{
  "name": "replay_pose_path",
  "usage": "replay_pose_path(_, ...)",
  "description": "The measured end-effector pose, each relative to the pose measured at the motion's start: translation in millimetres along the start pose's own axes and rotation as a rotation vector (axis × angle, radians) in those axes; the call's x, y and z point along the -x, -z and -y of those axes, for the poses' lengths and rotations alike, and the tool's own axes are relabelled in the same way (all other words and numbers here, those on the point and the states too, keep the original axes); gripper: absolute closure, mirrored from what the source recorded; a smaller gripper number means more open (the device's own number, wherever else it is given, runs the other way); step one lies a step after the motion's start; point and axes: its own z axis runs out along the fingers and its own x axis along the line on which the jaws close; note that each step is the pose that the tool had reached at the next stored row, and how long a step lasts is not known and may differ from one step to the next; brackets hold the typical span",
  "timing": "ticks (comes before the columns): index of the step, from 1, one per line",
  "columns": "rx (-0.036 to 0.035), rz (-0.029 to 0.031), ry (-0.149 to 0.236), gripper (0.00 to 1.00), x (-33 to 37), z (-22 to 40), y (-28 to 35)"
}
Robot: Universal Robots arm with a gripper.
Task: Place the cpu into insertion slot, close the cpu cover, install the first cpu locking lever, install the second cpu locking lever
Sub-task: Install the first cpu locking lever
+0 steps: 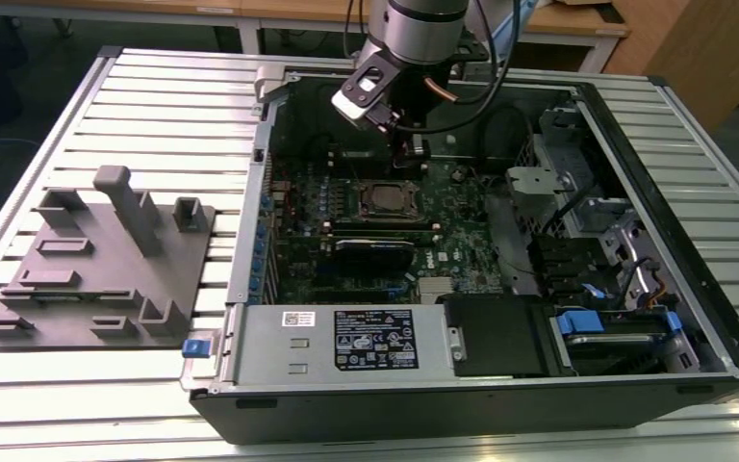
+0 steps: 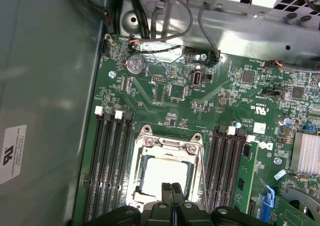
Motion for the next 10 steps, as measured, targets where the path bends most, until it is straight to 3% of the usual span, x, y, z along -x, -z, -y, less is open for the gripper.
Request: replay_pose_path(10, 0.0003, 0.0001, 0.018, 0.90, 0.0, 0.0, 0.0)
